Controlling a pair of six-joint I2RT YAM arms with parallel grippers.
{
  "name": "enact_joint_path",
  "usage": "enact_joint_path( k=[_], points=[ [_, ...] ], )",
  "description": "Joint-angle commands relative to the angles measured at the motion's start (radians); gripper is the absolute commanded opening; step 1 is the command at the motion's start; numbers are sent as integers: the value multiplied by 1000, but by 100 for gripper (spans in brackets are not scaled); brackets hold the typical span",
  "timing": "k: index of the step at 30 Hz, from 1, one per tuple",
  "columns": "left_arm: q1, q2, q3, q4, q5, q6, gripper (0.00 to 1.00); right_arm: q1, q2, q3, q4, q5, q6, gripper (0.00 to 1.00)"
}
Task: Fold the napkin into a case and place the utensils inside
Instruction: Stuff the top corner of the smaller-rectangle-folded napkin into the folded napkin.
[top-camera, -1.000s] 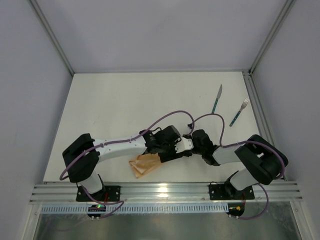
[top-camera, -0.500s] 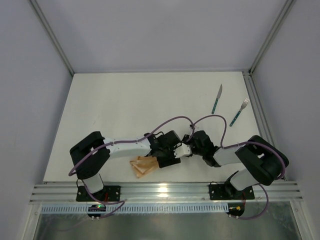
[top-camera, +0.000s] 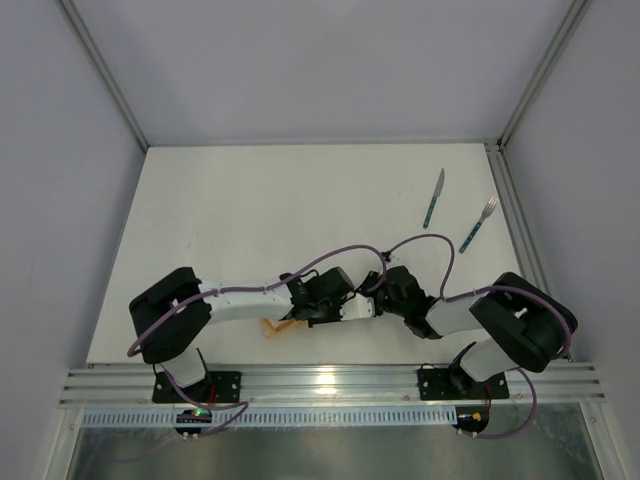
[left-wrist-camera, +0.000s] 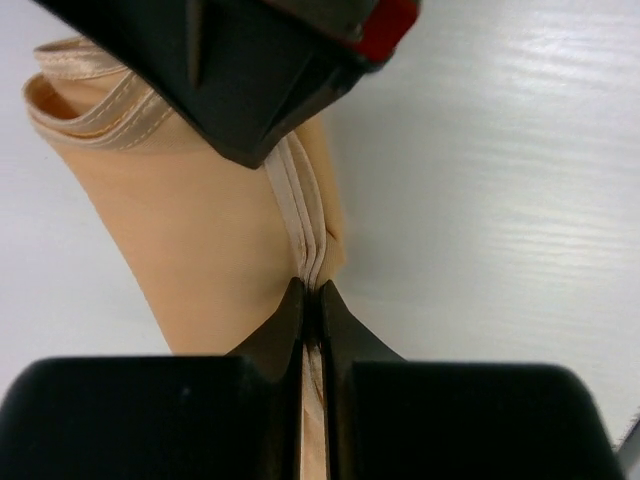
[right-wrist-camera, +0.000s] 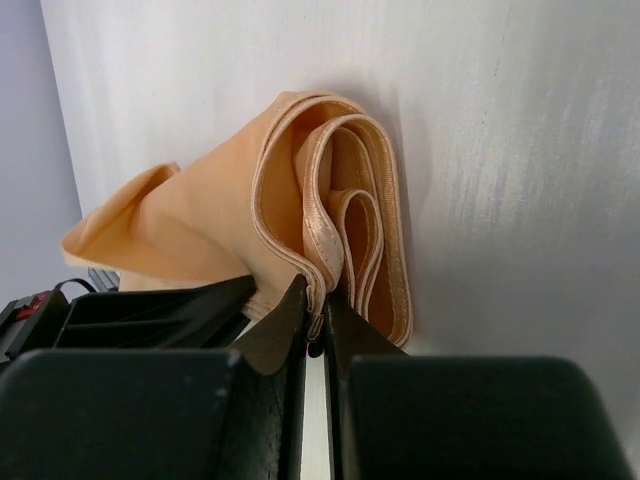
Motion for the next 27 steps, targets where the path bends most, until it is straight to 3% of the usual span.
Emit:
enact_joint_path(
  k=[1,4,7,9,11,14,18,22,27],
  points=[
    [49,-56,-77,36,-85,170,0,12,26,22,60,71,54,4],
    [109,-100,-110,62,-68,302,0,30,47,76,54,82,62,4],
    [173,-126,-109,32,30,378,11,50,110,130,69,104,92,4],
    [237,-143,-89,-40,161,369,27,55,172,151,124,116,143,4],
    [264,-171,-71,-67,187,341,44,58,228,160,187,125,184,4],
    [265,-220,-69,-51,216,261,51,76,276,169,251,137,246,4],
    [265,-234,-85,22,205,128,54,114,311,180,270,205,271,4],
    [250,-154,-83,84,147,30,54,136,293,156,285,240,278,4],
    [213,-91,-88,131,102,14,54,134,279,142,290,246,264,4]
  ],
)
